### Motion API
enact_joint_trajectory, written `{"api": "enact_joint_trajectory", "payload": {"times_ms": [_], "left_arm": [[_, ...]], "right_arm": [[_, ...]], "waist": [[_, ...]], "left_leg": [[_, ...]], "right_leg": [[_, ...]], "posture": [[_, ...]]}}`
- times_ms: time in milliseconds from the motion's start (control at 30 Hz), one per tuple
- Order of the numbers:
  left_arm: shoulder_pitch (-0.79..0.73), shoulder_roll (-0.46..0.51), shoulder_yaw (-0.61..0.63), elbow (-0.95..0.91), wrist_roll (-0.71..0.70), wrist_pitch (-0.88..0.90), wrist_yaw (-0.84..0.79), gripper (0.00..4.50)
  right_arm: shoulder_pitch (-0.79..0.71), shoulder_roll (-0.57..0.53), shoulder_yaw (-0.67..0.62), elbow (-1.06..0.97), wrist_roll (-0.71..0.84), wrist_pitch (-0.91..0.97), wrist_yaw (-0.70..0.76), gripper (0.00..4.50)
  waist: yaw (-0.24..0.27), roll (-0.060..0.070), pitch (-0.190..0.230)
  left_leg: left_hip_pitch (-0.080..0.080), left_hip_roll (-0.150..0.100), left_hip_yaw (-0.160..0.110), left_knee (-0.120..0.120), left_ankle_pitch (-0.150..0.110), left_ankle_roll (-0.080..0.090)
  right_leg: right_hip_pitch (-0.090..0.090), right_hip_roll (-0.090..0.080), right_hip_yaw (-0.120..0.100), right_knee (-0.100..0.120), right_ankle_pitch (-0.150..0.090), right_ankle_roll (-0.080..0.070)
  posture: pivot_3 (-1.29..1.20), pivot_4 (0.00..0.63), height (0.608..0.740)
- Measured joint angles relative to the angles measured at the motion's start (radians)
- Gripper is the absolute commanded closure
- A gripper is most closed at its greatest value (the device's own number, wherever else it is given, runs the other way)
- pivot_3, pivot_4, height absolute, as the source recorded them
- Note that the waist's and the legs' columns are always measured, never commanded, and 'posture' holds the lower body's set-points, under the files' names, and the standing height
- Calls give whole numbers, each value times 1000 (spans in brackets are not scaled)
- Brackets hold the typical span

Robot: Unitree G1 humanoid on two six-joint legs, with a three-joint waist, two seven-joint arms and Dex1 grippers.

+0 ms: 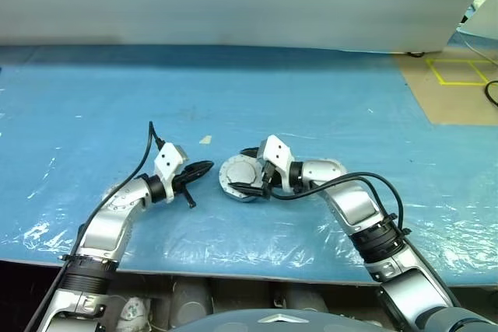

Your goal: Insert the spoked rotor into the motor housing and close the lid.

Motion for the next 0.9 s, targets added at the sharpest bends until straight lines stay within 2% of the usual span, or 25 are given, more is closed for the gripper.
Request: {"api": "enact_joint_trajectory", "payload": {"times_ms": [633, 900], "left_arm": [[-6, 7, 13, 26, 0, -22, -1, 4500], [-6, 4, 13, 26, 0, -22, 0, 4500]], "right_arm": [[-1, 23, -1, 77, -58, -203, -40, 342], [19, 37, -26, -19, 106, 30, 55, 342]], "waist": [[1, 0, 0], [0, 0, 0]], "left_leg": [[-3, 0, 0, 0, 0, 0], [-3, 0, -1, 0, 0, 0]], "right_leg": [[-2, 0, 0, 0, 0, 0], [-3, 0, -1, 1, 0, 0]], "posture": [[0, 150, 740], [0, 150, 740]]}}
